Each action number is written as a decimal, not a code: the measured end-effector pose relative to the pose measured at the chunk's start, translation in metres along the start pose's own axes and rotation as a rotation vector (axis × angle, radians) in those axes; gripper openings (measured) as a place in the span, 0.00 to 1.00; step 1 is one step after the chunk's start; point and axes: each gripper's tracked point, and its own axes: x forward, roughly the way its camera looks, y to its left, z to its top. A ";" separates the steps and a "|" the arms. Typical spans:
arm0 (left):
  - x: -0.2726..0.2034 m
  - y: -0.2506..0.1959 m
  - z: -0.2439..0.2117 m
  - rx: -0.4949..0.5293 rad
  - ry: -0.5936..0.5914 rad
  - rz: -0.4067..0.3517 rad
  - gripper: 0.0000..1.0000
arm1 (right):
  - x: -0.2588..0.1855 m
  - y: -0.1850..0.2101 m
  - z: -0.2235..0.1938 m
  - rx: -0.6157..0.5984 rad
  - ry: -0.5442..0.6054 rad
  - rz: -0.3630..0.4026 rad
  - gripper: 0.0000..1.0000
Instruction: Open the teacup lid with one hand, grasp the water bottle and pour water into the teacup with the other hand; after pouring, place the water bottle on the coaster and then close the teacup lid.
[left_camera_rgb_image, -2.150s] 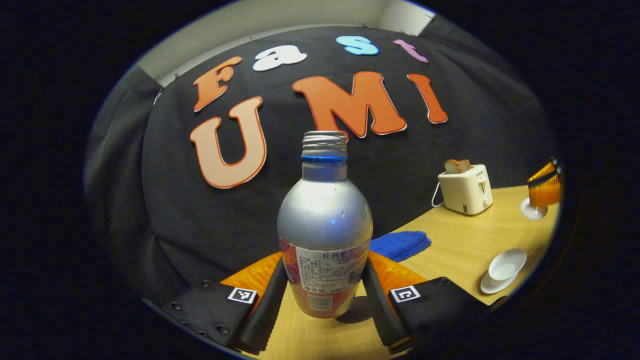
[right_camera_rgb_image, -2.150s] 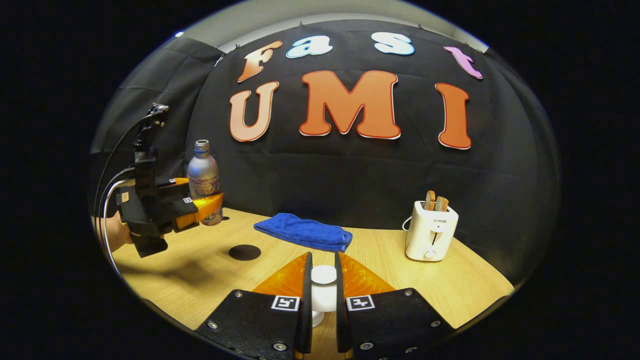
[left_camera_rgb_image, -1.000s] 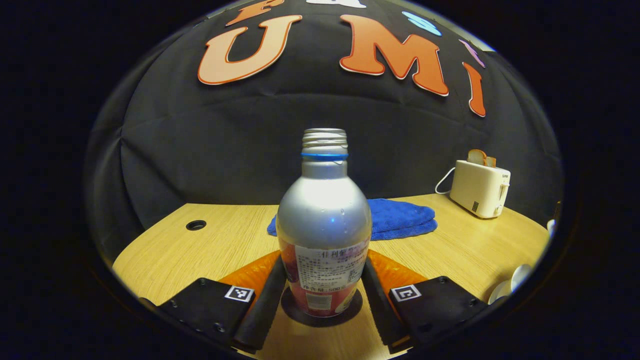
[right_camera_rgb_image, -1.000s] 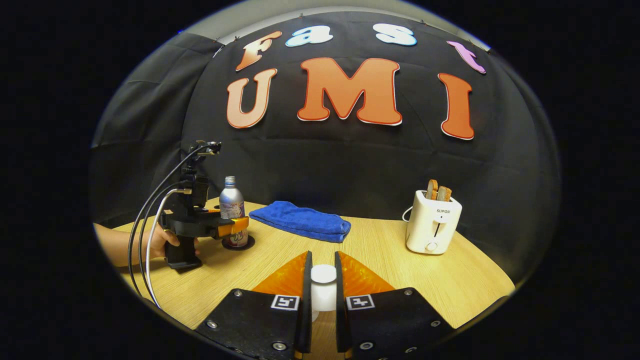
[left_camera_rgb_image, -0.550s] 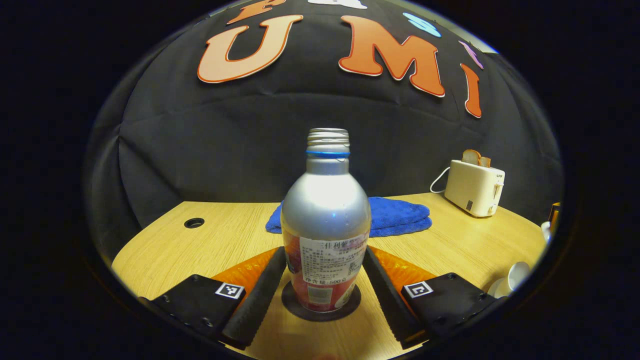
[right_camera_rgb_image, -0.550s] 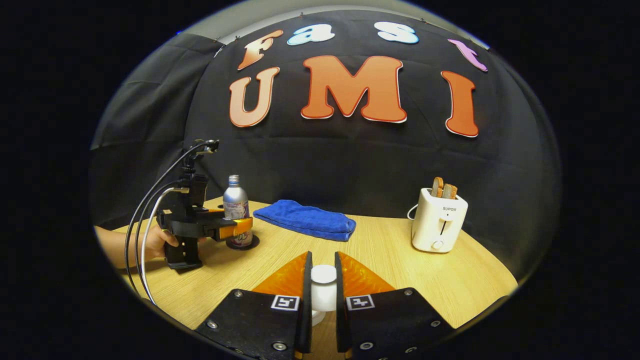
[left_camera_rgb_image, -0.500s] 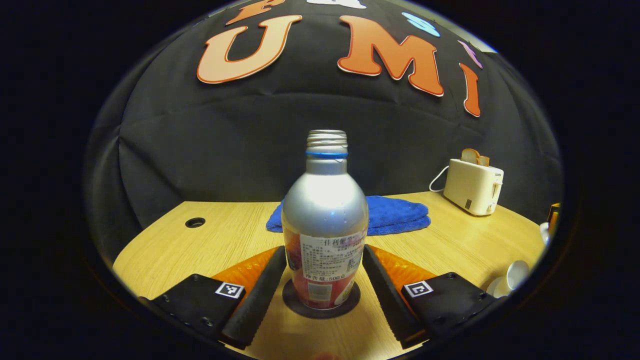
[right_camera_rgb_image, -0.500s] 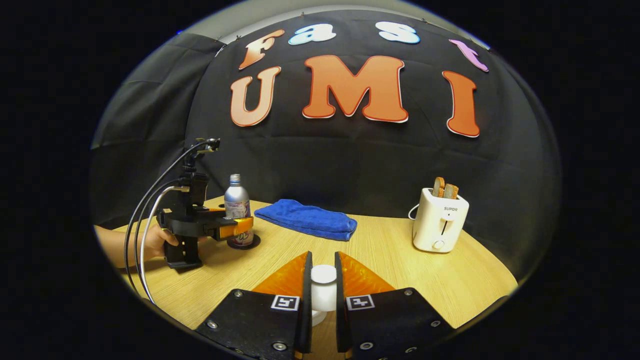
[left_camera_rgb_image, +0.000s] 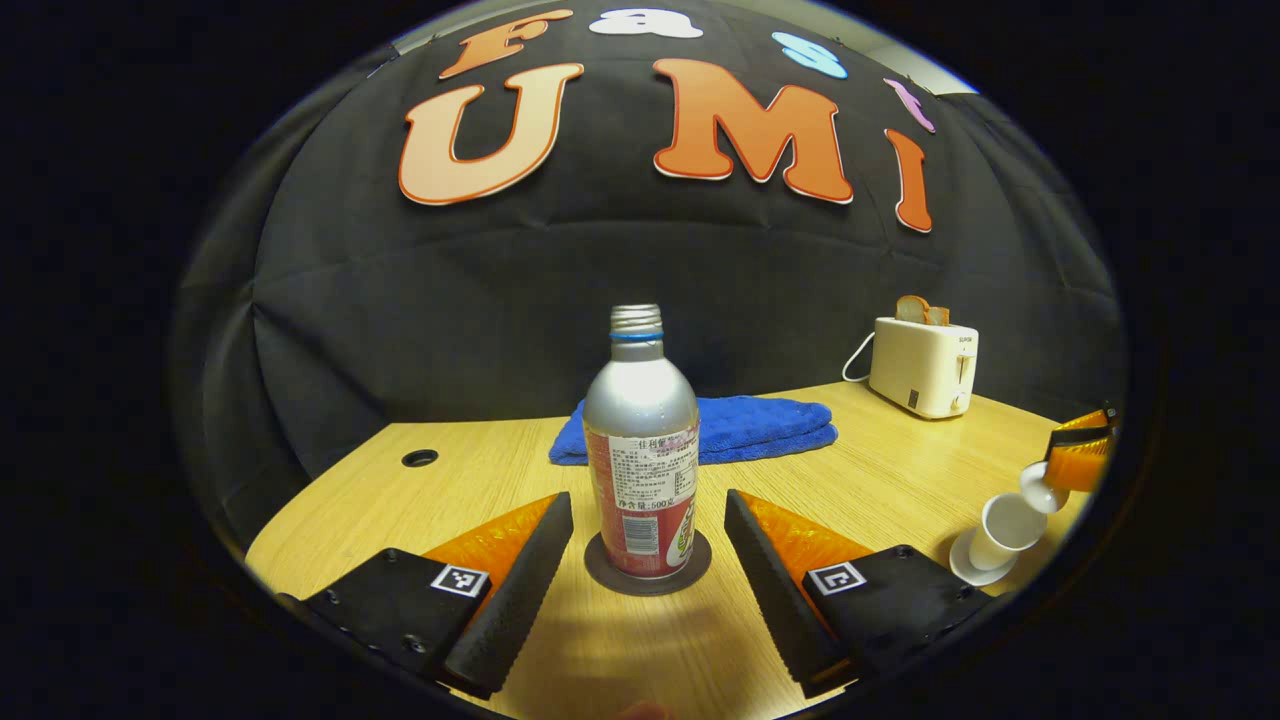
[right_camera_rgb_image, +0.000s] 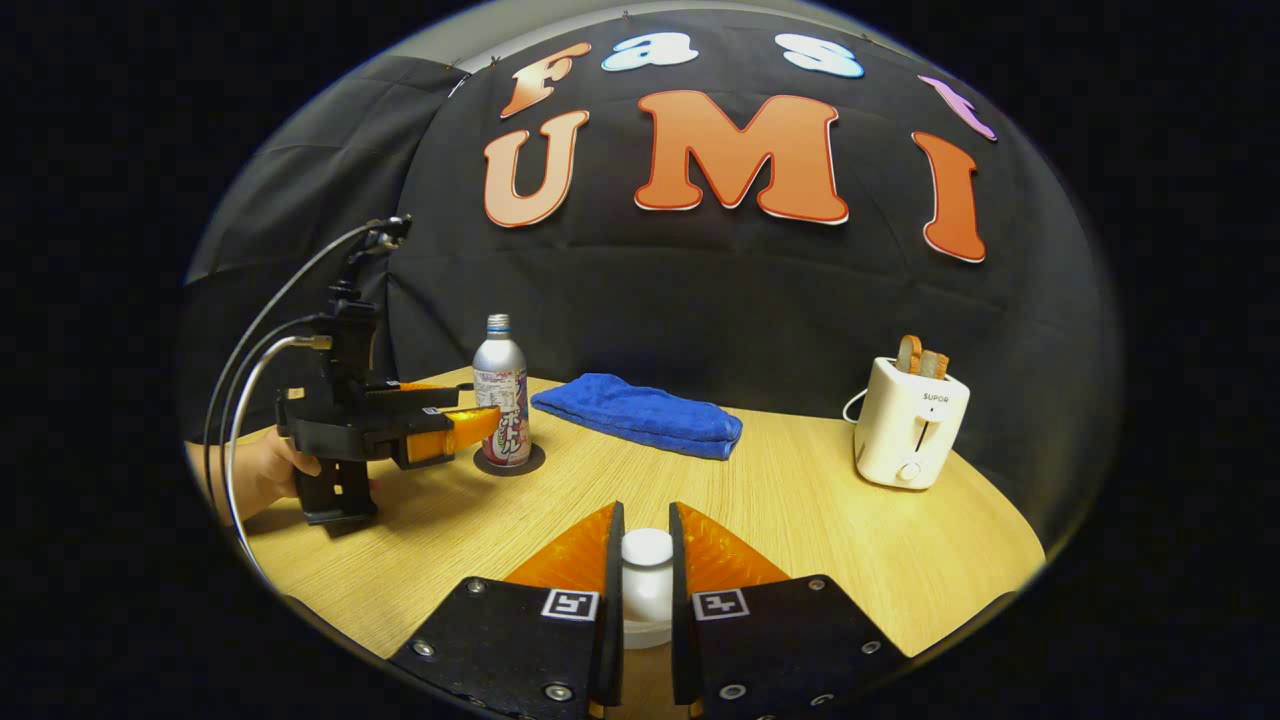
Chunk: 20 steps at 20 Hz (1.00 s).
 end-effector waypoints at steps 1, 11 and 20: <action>-0.007 0.001 0.002 0.005 -0.008 0.004 1.00 | 0.003 0.003 -0.003 -0.005 0.007 0.003 0.20; -0.062 0.004 0.027 0.039 -0.109 0.031 1.00 | 0.019 0.005 -0.025 -0.015 0.037 0.005 0.20; -0.072 0.003 0.028 0.000 -0.125 0.033 1.00 | 0.020 0.002 -0.026 -0.067 0.009 -0.024 0.29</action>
